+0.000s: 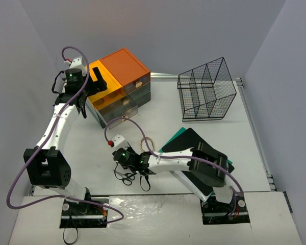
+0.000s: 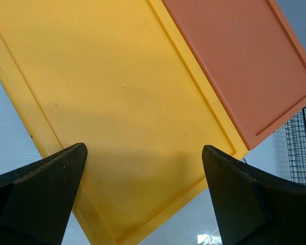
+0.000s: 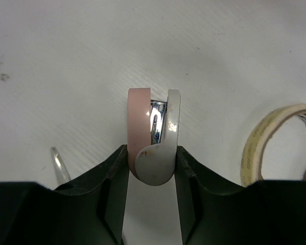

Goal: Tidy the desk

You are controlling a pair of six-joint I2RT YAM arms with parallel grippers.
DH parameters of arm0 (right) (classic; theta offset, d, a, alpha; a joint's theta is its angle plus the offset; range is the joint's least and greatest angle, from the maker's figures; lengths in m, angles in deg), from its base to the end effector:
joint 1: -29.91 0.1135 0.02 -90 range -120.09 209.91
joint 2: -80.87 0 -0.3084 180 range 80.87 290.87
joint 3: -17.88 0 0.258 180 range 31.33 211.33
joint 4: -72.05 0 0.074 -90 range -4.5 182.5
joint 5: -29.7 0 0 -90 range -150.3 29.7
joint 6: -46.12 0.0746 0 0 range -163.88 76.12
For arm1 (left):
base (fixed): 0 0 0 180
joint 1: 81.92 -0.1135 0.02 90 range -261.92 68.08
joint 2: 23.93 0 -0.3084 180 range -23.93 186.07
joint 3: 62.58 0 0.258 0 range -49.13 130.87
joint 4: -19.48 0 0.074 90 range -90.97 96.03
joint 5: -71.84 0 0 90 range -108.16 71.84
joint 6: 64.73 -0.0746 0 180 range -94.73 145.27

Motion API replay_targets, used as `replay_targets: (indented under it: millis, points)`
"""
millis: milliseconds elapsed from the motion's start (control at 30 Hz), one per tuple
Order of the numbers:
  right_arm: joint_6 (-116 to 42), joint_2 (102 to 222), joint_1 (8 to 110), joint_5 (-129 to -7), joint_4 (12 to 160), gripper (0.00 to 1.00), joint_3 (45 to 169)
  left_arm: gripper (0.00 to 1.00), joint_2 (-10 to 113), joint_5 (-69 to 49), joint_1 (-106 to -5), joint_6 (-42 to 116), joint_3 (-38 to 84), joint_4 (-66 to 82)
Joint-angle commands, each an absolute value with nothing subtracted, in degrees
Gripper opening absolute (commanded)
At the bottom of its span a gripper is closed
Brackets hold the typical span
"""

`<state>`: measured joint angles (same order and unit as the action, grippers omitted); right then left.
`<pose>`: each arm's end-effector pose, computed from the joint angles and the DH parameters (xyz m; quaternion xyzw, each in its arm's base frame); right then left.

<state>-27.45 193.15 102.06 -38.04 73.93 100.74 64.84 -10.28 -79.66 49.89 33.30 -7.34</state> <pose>0.1752 0.4519 0.1978 -0.3160 0.8003 0.2154 0.4617 0.4079 -0.0263 0.4039 -0.1194 0.8080 -0.1881 0.5455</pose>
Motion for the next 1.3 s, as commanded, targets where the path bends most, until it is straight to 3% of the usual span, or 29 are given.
replay_targets:
  millis: [0, 333, 833, 1267]
  points:
    - [-26.5, 180.0, 103.3, -39.5, 78.9, 0.0, 105.3, 0.97, 66.8, -14.2, -81.7, 50.3, 31.8, -20.1]
    - [-28.7, 172.7, 102.3, -37.7, 83.7, 0.0, 118.7, 0.97, 66.7, -14.1, -81.7, 50.9, 31.7, -19.8]
    - [-28.5, 189.6, 87.1, -42.8, 83.8, 0.0, 138.4, 0.97, 65.7, -14.1, -81.7, 51.2, 31.6, -20.3]
    - [-27.4, 197.2, 84.8, -45.4, 84.2, 0.02, 144.2, 0.97, 65.7, -14.6, -81.7, 50.5, 32.3, -21.1]
